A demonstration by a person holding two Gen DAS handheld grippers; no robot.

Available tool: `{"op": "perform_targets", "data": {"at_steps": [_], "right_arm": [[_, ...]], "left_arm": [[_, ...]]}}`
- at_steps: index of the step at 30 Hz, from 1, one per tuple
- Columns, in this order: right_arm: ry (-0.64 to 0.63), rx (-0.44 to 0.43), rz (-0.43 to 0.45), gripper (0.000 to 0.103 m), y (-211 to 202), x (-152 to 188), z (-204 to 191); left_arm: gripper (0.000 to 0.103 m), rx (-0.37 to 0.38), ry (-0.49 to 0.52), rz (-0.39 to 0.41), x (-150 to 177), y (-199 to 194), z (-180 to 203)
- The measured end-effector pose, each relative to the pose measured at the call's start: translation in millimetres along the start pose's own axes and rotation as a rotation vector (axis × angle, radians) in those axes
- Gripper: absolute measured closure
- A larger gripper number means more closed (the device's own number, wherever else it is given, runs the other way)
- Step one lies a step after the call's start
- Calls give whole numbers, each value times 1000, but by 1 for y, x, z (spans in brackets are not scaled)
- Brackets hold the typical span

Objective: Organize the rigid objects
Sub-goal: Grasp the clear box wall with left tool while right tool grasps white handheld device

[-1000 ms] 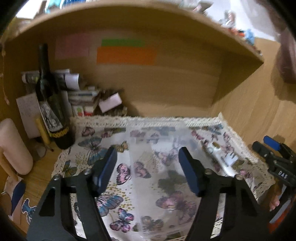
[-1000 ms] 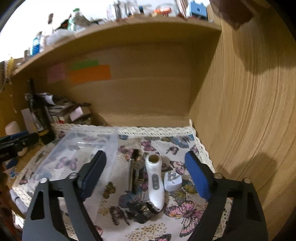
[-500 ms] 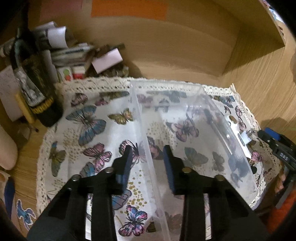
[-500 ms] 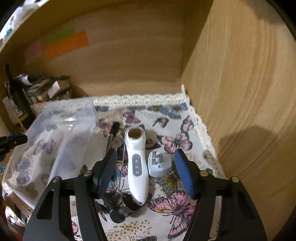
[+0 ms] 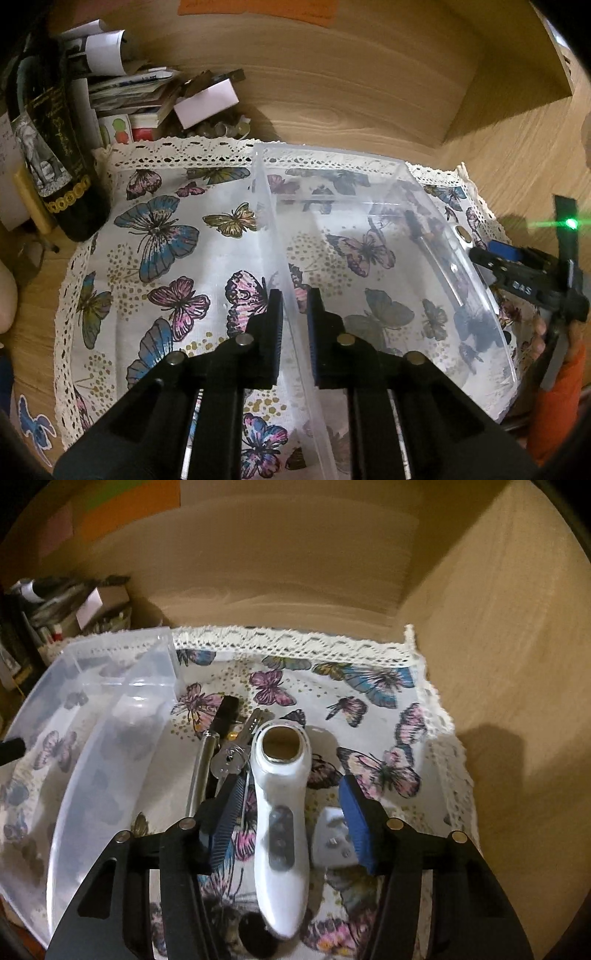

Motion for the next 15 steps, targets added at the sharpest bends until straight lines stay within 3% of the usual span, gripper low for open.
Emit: {"op": "perform_targets", "data": {"at_steps": [6,10,15], "right_arm": [[-19,5,-94,56,29,-6,-1],[-29,-5,-113,66,38,-8,-5],[-37,11,-108,67,43,-10,-11]], "left_arm": [[90,13,9,4,1,0,-1],[89,13,18,11,1,-1,0],[89,20,14,12,0,-2,-1]]}}
Point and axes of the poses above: each gripper's, at about its wrist camera, not at the fingertips, and y roughly the way its jaws point, z to its right, x to its underside, the point moved 2 cm from there along y, roughly the way its jaws point, and after that the axes turned 3 degrees about -y, right-handed, at the moved point
